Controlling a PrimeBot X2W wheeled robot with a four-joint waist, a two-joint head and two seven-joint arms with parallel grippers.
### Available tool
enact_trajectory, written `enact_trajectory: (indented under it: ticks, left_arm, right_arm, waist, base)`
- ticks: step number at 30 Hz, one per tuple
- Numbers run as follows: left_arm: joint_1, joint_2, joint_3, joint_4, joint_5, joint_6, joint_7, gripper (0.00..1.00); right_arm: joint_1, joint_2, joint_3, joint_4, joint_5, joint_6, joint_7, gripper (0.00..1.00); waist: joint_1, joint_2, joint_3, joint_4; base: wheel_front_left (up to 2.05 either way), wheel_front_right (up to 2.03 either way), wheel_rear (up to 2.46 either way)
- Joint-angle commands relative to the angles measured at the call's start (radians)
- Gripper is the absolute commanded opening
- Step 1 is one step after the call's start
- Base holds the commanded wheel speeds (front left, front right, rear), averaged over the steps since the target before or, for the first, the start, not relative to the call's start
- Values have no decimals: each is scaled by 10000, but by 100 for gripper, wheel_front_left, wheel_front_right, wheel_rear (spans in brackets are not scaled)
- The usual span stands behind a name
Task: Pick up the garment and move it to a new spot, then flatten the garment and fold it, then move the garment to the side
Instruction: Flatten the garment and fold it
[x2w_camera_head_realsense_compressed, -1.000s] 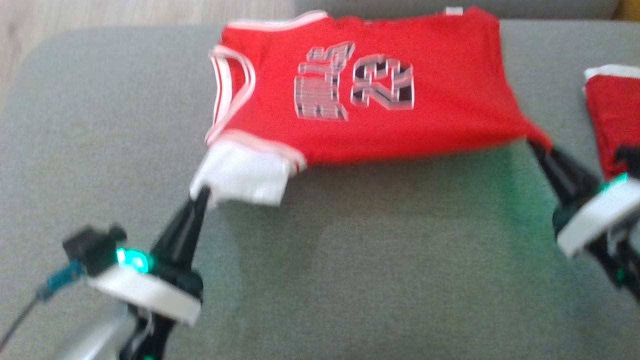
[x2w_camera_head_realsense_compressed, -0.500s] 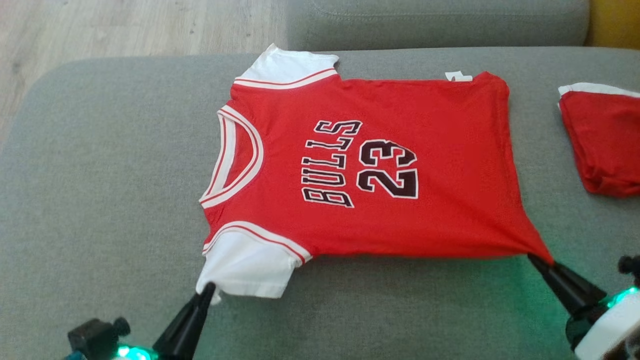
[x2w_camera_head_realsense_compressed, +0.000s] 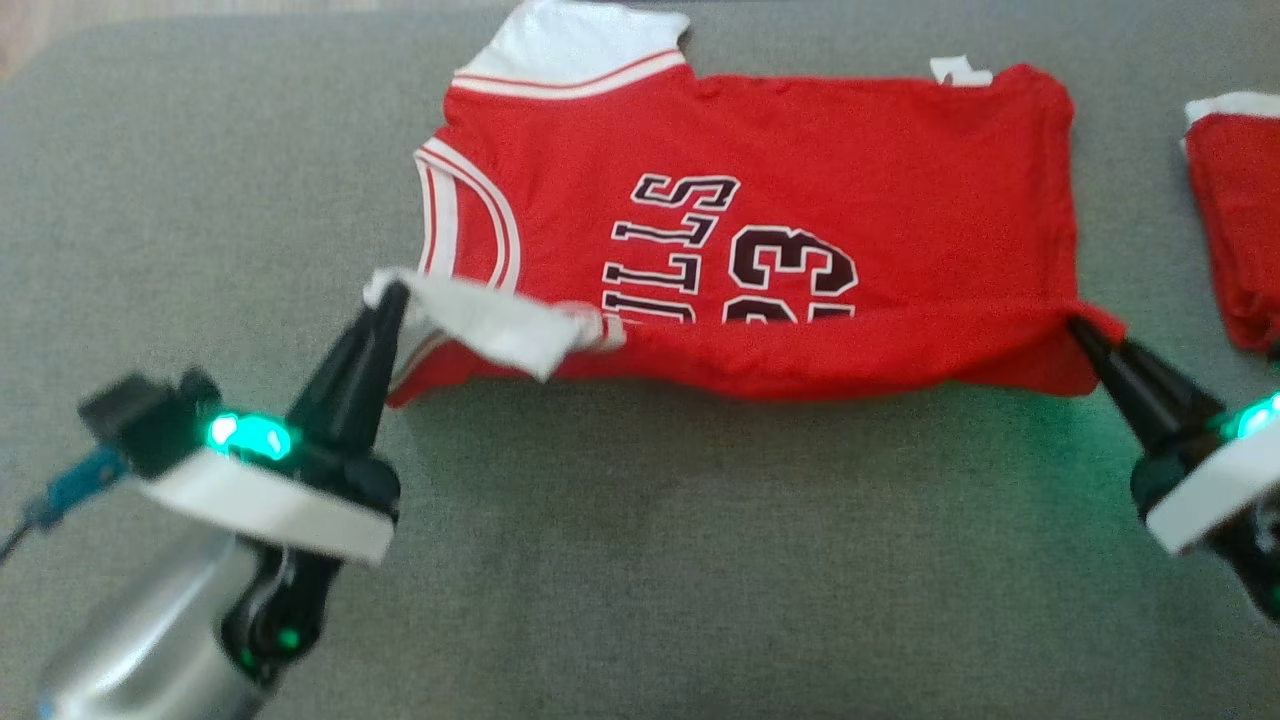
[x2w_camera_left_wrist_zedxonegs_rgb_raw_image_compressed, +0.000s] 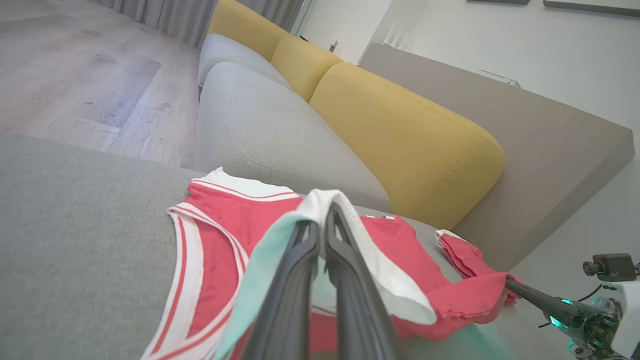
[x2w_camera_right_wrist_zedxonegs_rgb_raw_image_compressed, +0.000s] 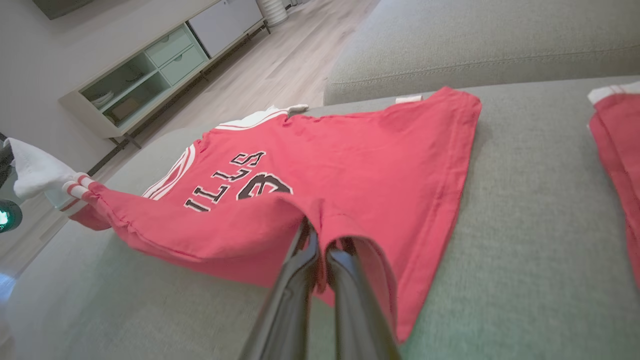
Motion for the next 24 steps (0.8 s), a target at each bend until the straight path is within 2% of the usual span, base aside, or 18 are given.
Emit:
enact_trajectory:
  ticks: [1,8,9,10,11,12,17,20,21,24]
  left_arm:
    - [-751,221,332,-40,-79,15,-32,0]
    - [-3134,-77,-254,1339,-261,15,-85,0]
    - [-3286,-120,-293,1480,-304,15,-90,0]
    - [-3412,-151,-321,1642,-313,15,-94,27]
    - [-3499,-205,-292,1791,-325,15,-96,79]
    - [-3537,-277,-196,1933,-350,15,-97,100]
    - [-2961,-646,321,2159,39,15,-100,100]
    - [-2109,-891,749,2206,889,15,-101,100]
    - [-1372,-1265,1323,2415,1499,15,-101,100]
    - [-413,-1843,1923,2984,2328,43,-101,100]
  right_arm:
    - [-274,-227,-81,-74,-18,33,80,0]
    - [-1783,195,125,708,-30,33,371,0]
    - [-1887,271,118,863,-17,33,324,5]
    - [-1987,357,109,1029,-30,33,259,87]
    - [-2074,449,108,1195,-65,33,185,100]
    - [-2144,564,109,1328,-96,33,84,100]
    - [-2188,1108,240,1734,-328,33,-569,100]
    - [-1903,1396,226,1858,-507,33,-880,100]
    - [-1601,1550,176,1888,-669,33,-989,100]
    - [-1090,1834,-167,1880,-873,33,-1072,100]
  waist:
    - [-2,0,331,24]
    - [-2,0,978,36]
    - [-2,0,1009,31]
    - [-2,0,1033,25]
    - [-2,0,1048,17]
    - [-2,0,1058,3]
    - [-2,0,912,-83]
    - [-2,0,704,-115]
    - [-2,0,563,-124]
    - [-2,0,386,-155]
  base:
    - [0,0,0]
    - [0,0,0]
    - [0,0,0]
    - [0,0,0]
    - [0,0,0]
    - [0,0,0]
    - [0,0,0]
    - [0,0,0]
    - [0,0,0]
    - [0,0,0]
